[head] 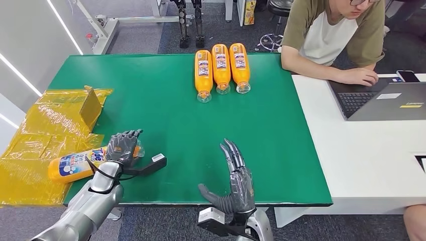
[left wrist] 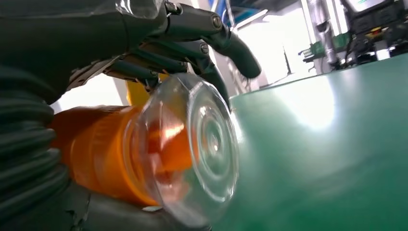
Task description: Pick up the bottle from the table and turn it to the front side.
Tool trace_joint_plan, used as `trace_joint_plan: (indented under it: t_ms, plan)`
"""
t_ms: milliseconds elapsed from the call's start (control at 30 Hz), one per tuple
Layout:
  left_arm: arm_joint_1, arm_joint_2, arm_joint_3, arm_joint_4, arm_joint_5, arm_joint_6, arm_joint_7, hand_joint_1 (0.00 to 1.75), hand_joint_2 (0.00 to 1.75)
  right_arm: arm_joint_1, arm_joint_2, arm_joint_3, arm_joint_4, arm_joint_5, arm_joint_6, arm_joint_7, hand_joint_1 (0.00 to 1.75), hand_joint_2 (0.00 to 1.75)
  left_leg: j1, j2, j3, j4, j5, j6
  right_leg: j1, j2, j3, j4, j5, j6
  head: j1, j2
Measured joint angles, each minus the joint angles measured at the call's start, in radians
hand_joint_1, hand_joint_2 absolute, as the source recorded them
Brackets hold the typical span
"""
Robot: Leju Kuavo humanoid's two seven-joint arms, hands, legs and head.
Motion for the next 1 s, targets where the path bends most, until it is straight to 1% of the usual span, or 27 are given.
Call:
trace_joint_plan:
  t_ms: [33, 133, 233, 300, 367, 433, 500, 533, 567, 667, 767, 900, 1000]
  plan:
    - [0.002, -0.003, 0.005, 0.002, 0.033, -0.016, -0.006, 0.0, 1.75, -0.01, 0.0, 0.003, 0.01, -0.006, 0.002, -0.002, 0.0, 1.75, 0.0, 0.0, 0.0, 0.0, 0.0, 0.0, 0.0, 0.0, 0.0, 0.0, 0.0, 0.0, 0.0, 0.0]
    - [0.001, -0.013, 0.033, 0.003, 0.107, -0.048, -0.047, 0.0, 1.75, -0.029, 0.0, 0.008, 0.031, -0.024, 0.004, -0.01, 0.0, 1.75, 0.0, 0.0, 0.0, 0.0, 0.0, 0.0, 0.0, 0.0, 0.0, 0.0, 0.0, 0.0, 0.0, 0.0]
    - [-0.003, -0.023, 0.076, 0.003, 0.18, -0.08, -0.128, 0.0, 1.75, -0.037, 0.0, 0.011, 0.044, -0.036, 0.002, -0.017, 0.0, 1.75, 0.0, 0.0, 0.0, 0.0, 0.0, 0.0, 0.0, -0.001, 0.0, 0.0, 0.0, 0.0, 0.0, 0.0]
    - [-0.005, -0.03, 0.114, 0.002, 0.245, -0.097, -0.226, 0.0, 1.75, -0.043, 0.0, 0.015, 0.052, -0.042, 0.002, -0.019, 0.0, 1.75, 0.0, -0.001, 0.0, 0.0, 0.0, 0.0, 0.0, -0.001, 0.0, 0.0, 0.0, 0.0, 0.0, 0.0]
    - [-0.005, -0.039, 0.161, 0.001, 0.335, -0.103, -0.368, 0.0, 1.75, -0.048, 0.0, 0.018, 0.058, -0.051, 0.003, -0.021, 0.0, 1.75, 0.0, -0.001, 0.0, 0.0, 0.001, 0.0, 0.0, -0.002, 0.0, 0.0, 0.0, 0.0, 0.0, 0.0]
    - [-0.004, -0.052, 0.219, -0.004, 0.445, -0.118, -0.526, 0.0, 1.75, -0.053, 0.0, 0.019, 0.064, -0.056, 0.004, -0.025, 0.0, 1.75, 0.0, -0.002, 0.0, 0.0, 0.001, 0.0, 0.0, -0.002, 0.0, 0.0, 0.0, 0.0, 0.0, 0.0]
    - [-0.002, -0.068, 0.282, -0.018, 0.554, -0.164, -0.665, 0.0, 1.75, -0.056, 0.0, 0.019, 0.069, -0.062, 0.007, -0.03, 0.0, 1.75, 0.0, -0.001, 0.0, 0.0, 0.001, 0.0, 0.0, -0.002, 0.0, 0.0, 0.0, 0.0, 0.0, 0.0]
    - [0.003, -0.075, 0.307, -0.036, 0.618, -0.203, -0.716, 0.0, 1.75, -0.057, 0.0, 0.019, 0.071, -0.065, 0.009, -0.033, 0.0, 1.75, 0.0, -0.001, 0.0, 0.0, 0.001, 0.0, 0.0, -0.002, 0.0, 0.0, 0.0, 0.0, 0.0, 0.0]
    - [0.011, -0.08, 0.322, -0.063, 0.688, -0.246, -0.749, 0.0, 1.75, -0.058, 0.0, 0.019, 0.073, -0.068, 0.012, -0.035, 0.0, 1.75, 0.0, -0.001, 0.0, 0.0, 0.001, 0.0, 0.0, -0.001, 0.0, 0.0, 0.0, 0.0, 0.0, 0.0]
    - [0.048, -0.081, 0.316, -0.185, 0.948, -0.361, -0.777, 0.0, 1.75, -0.06, 0.0, 0.018, 0.075, -0.065, 0.018, -0.038, 0.0, 1.75, 0.0, -0.001, 0.0, 0.0, 0.001, 0.0, 0.0, -0.001, 0.0, 0.0, 0.0, 0.0, 0.0, 0.0]
    - [0.089, -0.065, 0.255, -0.333, 1.186, -0.422, -0.782, 0.0, 1.75, -0.062, 0.002, 0.018, 0.074, -0.055, 0.019, -0.033, 0.0, 1.75, 0.0, -0.001, -0.001, 0.0, 0.001, -0.001, 0.0, -0.002, 0.0, 0.0, 0.0, 0.0, 0.0, 0.0]
    - [0.133, -0.037, 0.177, -0.541, 1.371, -0.483, -0.783, 0.0, 1.75, -0.06, 0.003, 0.017, 0.073, -0.048, 0.014, -0.027, 0.0, 1.75, 0.0, -0.002, -0.001, 0.0, 0.001, -0.001, 0.0, -0.002, 0.0, 0.0, 0.0, 0.0, 0.0, 0.0]
    - [0.149, -0.034, 0.149, -0.682, 1.439, -0.514, -0.783, 0.0, 1.75, -0.058, 0.003, 0.016, 0.07, -0.046, 0.012, -0.027, 0.0, 1.75, 0.0, -0.002, -0.001, 0.0, 0.001, 0.0, 0.0, -0.002, 0.0, 0.0, 0.0, 0.0, 0.0, 0.0]
